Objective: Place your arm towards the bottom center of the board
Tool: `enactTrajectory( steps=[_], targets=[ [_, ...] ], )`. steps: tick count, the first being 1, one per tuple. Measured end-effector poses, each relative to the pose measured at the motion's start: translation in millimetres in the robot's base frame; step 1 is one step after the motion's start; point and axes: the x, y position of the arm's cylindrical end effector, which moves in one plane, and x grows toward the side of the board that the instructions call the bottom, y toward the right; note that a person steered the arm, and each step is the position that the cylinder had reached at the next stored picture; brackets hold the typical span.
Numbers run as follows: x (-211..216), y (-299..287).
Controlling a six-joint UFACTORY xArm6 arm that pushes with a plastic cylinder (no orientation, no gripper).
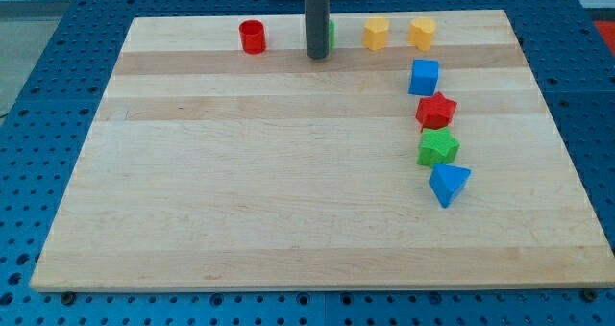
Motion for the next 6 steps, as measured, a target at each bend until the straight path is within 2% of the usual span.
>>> enactTrajectory(
  steps=[1,2,3,4,6],
  targets=[
    [4,0],
    [32,-1],
    [107,-4],
    [179,-58],
    [193,-80]
  ],
)
